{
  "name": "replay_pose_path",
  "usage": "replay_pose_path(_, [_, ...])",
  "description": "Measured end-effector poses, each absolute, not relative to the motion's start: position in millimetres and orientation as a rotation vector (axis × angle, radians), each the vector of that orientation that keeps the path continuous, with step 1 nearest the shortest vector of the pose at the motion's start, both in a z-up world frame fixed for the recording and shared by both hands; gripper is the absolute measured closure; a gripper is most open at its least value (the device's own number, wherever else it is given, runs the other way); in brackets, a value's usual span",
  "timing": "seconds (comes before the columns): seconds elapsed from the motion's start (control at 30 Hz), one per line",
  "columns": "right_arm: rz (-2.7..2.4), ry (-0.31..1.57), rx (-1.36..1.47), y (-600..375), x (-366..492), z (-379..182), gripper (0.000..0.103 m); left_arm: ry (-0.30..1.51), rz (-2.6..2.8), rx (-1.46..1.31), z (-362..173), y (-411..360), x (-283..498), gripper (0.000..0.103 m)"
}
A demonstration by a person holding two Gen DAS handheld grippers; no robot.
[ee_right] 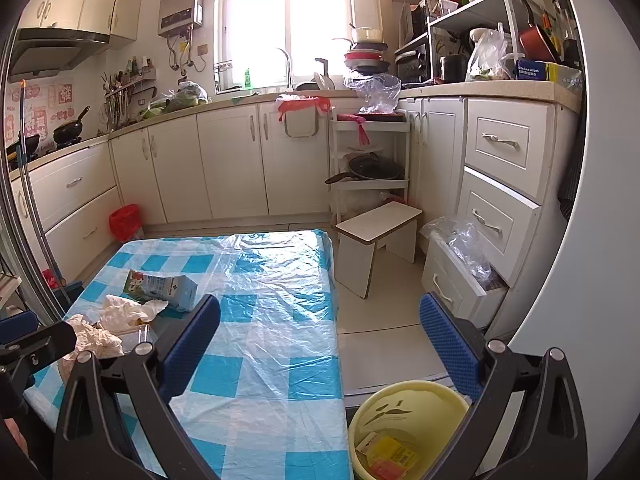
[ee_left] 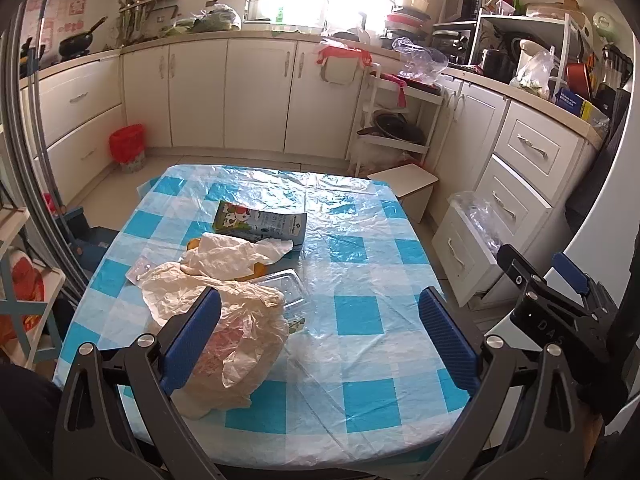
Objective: Collect trash
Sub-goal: 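Bring both tools back over the table toward the remaining trash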
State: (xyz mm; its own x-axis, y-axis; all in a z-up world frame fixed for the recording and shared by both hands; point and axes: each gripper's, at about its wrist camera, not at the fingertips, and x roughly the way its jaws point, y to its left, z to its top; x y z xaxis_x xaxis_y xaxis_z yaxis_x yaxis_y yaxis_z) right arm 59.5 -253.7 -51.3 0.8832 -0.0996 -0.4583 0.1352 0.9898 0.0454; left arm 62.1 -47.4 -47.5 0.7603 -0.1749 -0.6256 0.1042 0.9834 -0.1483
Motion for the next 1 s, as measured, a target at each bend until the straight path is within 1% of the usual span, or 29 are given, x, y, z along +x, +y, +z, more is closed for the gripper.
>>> replay_pose_path(0.5, [-0.109, 0.485, 0.069, -249.3, 61.3, -53.2, 0.007, 0.693, -0.116, -0.108, -49.4, -26.5, 67.3, 0.008])
replay_pose_path(0.7, [-0.091, 0.490, 0.067, -244.6, 62.5, -53.0, 0.007, 0.691, -0.031, -0.125, -50.0, 12.9, 69.6, 0.008])
replay_pose_path(1.0, [-0.034, 0.515, 0.058, -229.2, 68.6, -58.5, 0.007, 0.754, 0.055, -0.190, -66.9, 66.3, 75.4, 0.008])
